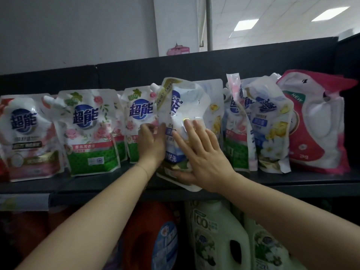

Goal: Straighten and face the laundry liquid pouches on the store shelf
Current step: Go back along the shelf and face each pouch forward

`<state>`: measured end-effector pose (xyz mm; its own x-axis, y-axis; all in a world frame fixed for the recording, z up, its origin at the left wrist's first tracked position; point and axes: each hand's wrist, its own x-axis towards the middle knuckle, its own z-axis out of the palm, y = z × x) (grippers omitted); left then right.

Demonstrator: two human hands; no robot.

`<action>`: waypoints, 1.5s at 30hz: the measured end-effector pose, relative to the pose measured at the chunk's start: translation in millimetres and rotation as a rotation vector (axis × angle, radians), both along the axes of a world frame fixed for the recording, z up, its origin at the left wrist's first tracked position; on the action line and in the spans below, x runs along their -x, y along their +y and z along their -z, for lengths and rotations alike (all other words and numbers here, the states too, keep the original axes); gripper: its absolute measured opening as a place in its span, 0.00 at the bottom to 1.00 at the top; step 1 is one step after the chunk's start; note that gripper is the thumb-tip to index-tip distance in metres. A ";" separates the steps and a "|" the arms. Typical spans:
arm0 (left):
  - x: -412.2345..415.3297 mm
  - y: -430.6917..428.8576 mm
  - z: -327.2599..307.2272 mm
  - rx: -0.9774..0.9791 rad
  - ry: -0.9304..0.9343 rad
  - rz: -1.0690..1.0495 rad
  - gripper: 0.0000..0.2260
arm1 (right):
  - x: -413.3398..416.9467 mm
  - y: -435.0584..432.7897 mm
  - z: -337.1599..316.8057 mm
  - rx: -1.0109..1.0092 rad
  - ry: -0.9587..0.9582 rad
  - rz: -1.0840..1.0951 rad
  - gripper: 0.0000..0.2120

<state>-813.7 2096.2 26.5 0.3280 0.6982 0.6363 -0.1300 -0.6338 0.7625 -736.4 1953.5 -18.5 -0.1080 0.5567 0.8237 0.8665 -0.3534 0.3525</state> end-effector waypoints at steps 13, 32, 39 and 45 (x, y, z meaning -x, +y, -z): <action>-33.3 -7.0 16.5 0.241 -0.141 0.138 0.27 | -46.0 -6.3 -11.3 0.171 -0.044 0.204 0.43; -17.1 42.2 23.0 -1.306 0.590 -0.191 0.53 | -64.5 29.9 -8.0 0.096 -0.105 0.159 0.50; -34.7 64.8 26.0 -1.222 0.621 -0.257 0.54 | -69.1 46.2 -20.6 0.200 -0.012 0.179 0.48; -32.4 61.9 25.3 -1.215 0.680 -0.279 0.51 | -56.6 41.7 -24.7 0.261 0.046 0.248 0.46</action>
